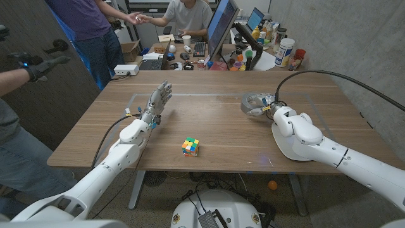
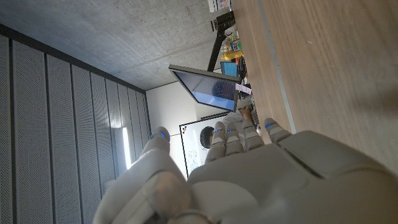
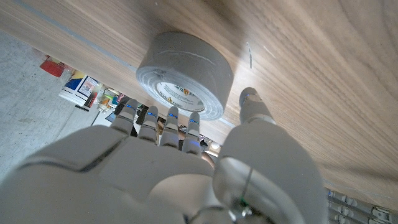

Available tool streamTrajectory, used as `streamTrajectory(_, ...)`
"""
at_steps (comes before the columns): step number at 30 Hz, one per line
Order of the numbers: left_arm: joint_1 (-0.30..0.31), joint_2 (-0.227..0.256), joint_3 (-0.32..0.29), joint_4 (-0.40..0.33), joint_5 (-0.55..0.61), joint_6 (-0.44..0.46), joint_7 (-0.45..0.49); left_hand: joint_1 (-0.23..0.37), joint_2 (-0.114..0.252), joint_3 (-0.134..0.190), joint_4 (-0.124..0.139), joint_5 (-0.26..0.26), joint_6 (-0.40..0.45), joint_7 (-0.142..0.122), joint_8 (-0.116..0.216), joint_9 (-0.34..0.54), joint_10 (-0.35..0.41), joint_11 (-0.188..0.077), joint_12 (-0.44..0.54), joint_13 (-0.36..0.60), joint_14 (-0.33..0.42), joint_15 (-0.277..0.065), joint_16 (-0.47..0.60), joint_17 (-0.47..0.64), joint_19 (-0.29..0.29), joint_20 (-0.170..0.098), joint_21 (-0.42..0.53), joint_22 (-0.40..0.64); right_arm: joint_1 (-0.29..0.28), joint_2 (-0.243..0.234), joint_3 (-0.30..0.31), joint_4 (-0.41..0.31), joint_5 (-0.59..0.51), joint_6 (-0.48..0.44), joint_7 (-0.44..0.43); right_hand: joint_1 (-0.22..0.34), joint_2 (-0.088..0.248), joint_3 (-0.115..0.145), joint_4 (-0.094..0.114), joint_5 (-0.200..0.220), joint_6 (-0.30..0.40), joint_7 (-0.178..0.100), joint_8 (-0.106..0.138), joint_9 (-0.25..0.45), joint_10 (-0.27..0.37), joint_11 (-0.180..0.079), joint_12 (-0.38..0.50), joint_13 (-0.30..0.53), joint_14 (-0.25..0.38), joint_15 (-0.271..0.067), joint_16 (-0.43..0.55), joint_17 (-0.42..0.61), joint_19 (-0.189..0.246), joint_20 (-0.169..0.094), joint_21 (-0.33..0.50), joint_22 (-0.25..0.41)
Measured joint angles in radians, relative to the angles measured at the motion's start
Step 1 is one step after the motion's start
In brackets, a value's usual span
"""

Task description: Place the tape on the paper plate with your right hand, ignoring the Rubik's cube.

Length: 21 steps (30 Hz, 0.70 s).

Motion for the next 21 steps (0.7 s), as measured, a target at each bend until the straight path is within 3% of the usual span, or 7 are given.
streamTrajectory(14,0.008,0.005,0.0,-0.012,0.001,0.008,0.011,0.0,0.0,0.0,0.0,0.0,0.003,0.003,0.0,0.0,0.002,-0.002,0.0,0.0,0.0,0.0,0.0,0.0,0.004,0.003,0.0,0.005,0.012,0.025,-0.013,0.05,-0.001,-0.011,0.009,0.012,-0.012,0.0,0.0,0.009,0.015,0.001,0.001,0.0,0.011,-0.011,0.001,0.0,0.011,0.007,0.007,0.0,0.011,-0.004,0.009,0.0)
streamTrajectory(21,0.011,0.002,0.001,-0.012,0.002,0.009,0.016,0.0,0.0,0.0,0.0,0.0,0.003,0.003,0.0,0.0,0.002,-0.002,0.0,0.0,0.0,0.0,0.0,0.0,0.004,0.003,0.0,0.005,0.012,0.033,-0.02,0.071,-0.002,-0.012,-0.017,0.026,-0.026,0.006,-0.006,0.026,0.104,-0.024,0.035,0.0,0.061,-0.037,0.021,0.0,0.052,-0.007,0.025,-0.001,0.033,-0.004,0.015,0.0)
